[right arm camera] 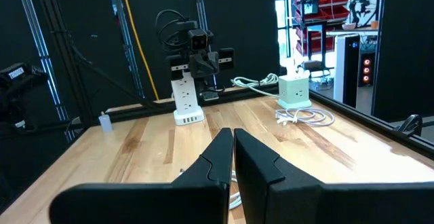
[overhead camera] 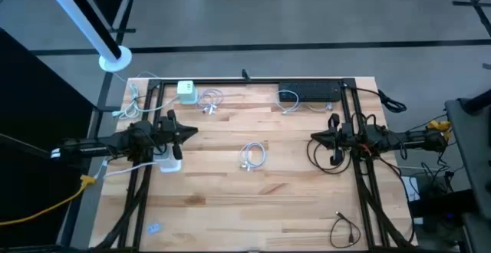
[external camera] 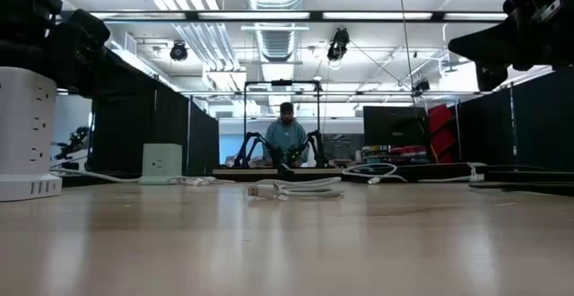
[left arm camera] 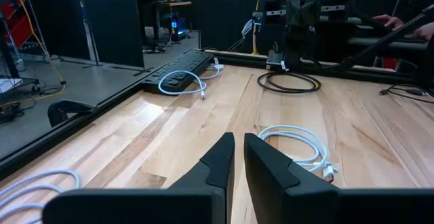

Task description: Insert USB

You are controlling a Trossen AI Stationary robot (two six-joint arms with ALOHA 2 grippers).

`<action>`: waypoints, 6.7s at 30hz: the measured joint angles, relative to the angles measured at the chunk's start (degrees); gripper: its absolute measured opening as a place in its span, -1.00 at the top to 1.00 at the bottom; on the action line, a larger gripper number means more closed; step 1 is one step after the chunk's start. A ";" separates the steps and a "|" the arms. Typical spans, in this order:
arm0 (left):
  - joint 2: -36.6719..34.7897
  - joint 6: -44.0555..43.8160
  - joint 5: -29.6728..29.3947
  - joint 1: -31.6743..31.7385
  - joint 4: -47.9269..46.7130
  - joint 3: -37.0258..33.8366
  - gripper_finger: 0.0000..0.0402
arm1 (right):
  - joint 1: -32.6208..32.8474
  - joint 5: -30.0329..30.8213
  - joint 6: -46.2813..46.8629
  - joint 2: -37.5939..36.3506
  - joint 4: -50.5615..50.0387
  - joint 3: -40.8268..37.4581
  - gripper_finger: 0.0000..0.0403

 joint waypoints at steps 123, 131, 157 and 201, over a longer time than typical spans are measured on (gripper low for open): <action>58.13 -12.63 22.61 -8.28 -91.29 67.36 -0.25 | 0.01 0.26 3.05 -0.01 0.15 0.01 1.00; 58.67 -17.58 20.22 -11.17 -91.28 67.91 -0.36 | 0.01 0.26 3.01 -0.01 -0.03 -0.01 1.00; 63.00 -13.76 3.83 -19.07 -91.37 61.89 -0.36 | 0.01 0.17 7.51 0.66 -2.58 0.01 1.00; 64.16 -15.63 17.20 -18.59 -91.36 72.56 -0.59 | 0.01 0.14 12.50 7.86 -2.60 0.03 1.00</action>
